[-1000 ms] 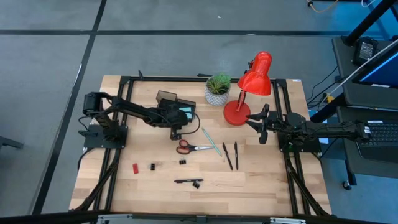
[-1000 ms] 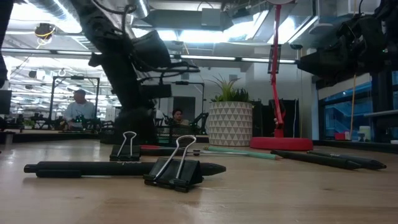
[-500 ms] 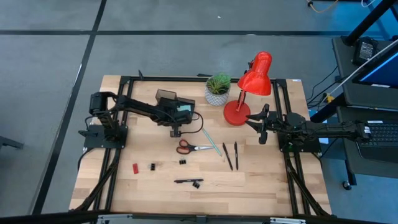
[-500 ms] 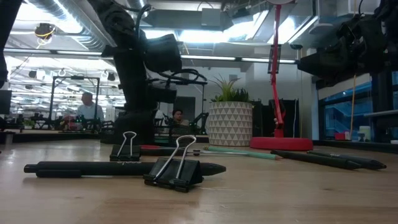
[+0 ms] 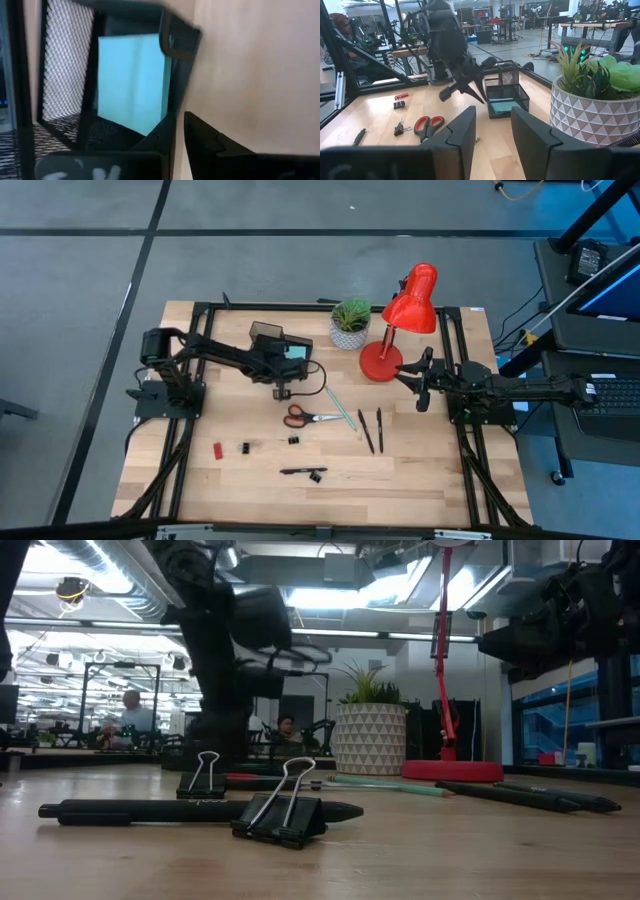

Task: Pick and place office supplies into organizer
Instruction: Put the top left black binder clip into the black desk organizer

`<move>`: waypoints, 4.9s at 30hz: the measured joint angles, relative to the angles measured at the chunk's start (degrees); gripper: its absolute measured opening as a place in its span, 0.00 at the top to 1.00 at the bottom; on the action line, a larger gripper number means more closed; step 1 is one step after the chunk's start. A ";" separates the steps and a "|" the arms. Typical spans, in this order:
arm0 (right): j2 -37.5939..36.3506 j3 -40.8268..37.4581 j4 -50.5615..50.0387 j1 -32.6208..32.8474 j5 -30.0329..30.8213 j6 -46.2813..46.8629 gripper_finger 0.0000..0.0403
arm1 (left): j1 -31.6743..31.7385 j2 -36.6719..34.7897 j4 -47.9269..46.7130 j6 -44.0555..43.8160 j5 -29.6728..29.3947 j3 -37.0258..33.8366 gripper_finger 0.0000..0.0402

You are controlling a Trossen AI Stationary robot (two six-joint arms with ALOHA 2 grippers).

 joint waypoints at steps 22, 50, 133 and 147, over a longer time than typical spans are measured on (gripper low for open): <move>-0.02 0.00 -0.02 0.00 0.00 1.66 0.68 | -8.01 -18.28 -15.83 -27.60 37.46 0.04 0.87; -0.01 -0.01 -4.34 -0.01 -0.09 1.46 0.68 | -25.70 -16.63 -15.66 -90.87 48.65 -10.89 0.61; -0.02 0.00 -3.80 -0.01 3.50 -4.32 0.68 | 5.34 -18.33 -14.24 -51.20 -8.48 -12.70 0.99; 0.00 0.00 -4.01 0.00 3.50 -4.33 0.68 | 7.08 -18.53 -2.86 -49.20 -10.00 -15.72 0.99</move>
